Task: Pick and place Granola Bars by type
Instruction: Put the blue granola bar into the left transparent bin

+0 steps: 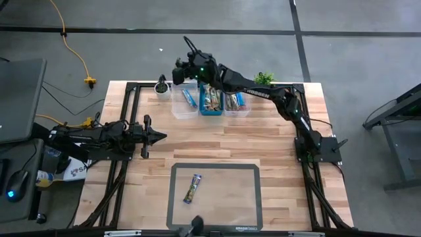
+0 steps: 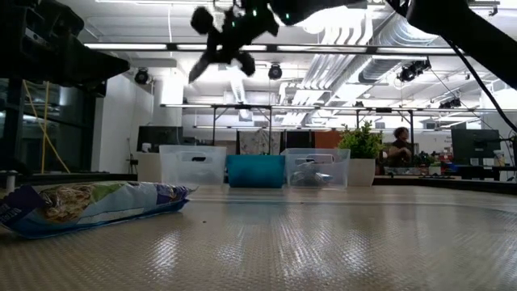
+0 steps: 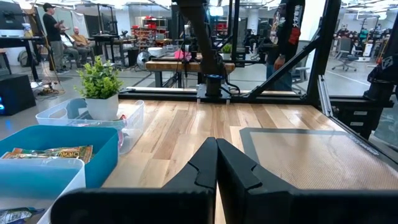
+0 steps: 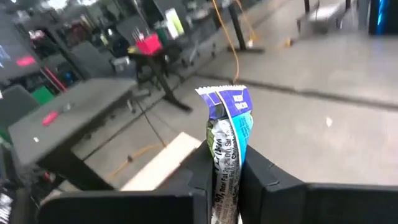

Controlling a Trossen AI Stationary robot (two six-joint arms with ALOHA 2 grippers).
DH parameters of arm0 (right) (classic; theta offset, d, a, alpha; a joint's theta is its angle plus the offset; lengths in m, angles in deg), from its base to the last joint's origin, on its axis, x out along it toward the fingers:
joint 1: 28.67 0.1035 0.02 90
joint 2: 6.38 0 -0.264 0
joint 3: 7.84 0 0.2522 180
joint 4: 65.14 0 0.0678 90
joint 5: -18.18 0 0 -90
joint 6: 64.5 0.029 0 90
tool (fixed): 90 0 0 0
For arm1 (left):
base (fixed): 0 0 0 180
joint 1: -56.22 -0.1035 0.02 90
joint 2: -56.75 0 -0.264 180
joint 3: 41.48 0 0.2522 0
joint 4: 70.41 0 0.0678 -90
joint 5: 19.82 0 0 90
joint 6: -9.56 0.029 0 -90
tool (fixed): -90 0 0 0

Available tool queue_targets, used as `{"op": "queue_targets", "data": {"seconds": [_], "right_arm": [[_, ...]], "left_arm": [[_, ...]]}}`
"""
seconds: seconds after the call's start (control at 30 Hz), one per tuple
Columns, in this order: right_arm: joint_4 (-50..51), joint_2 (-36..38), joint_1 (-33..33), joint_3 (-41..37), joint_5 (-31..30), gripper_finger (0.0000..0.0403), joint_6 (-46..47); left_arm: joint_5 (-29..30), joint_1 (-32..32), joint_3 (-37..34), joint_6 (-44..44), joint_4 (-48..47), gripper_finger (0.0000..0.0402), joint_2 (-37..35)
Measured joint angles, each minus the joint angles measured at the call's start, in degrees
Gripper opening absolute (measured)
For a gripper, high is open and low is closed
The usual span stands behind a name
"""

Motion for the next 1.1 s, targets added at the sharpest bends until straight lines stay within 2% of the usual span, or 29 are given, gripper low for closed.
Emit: {"op": "queue_targets", "data": {"seconds": [0.27, 0.47, 0.73, 1.1], "right_arm": [[-2.4, 0.0, -4.9, -9.7, 11.6, 0.0026, 8.9], [-8.9, 0.0, -5.8, -17.9, 16.6, 0.003, 15.0], [-10.5, 0.0, -5.8, -22.9, 16.8, 0.0026, 16.9], [-6.2, 0.0, -5.7, -22.9, 18.8, 0.0028, 16.4]], "left_arm": [[0.0, 0.0, 0.0, 0.0, 0.0, 0.0001, 0.0], [0.0, 0.0, 0.0, 0.0, 0.0, 0.0001, 0.0], [0.0, 0.0, 0.0, 0.0, 0.0, 0.0001, 0.0], [0.0, 0.0, 0.0, 0.0, 0.0, 0.0001, 0.0]]}}
